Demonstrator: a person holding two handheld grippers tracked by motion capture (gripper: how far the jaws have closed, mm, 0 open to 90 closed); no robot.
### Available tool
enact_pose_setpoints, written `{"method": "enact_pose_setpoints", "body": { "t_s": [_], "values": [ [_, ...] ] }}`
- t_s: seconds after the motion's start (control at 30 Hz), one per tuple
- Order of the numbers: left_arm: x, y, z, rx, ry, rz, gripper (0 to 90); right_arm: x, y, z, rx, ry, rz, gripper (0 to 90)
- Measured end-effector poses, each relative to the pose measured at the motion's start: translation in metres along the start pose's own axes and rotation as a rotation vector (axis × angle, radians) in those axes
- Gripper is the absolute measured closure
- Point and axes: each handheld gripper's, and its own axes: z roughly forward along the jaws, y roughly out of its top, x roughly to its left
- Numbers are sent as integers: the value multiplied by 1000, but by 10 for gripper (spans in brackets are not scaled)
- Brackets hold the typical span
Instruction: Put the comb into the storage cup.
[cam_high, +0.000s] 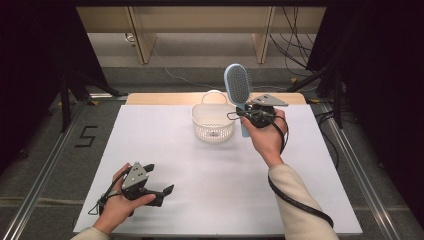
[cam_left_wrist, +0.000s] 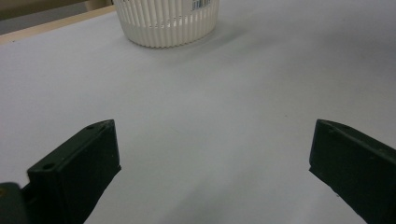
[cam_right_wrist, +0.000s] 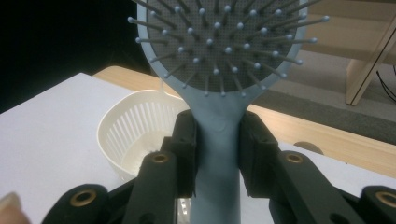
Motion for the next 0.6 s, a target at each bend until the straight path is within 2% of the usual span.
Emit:
{"method": "enact_pose_setpoints", "body": {
  "t_s": [0.6],
  "values": [
    [0,0,0,-1,-2,0,12,0,9,1,-19,-7,2,706]
  ]
}}
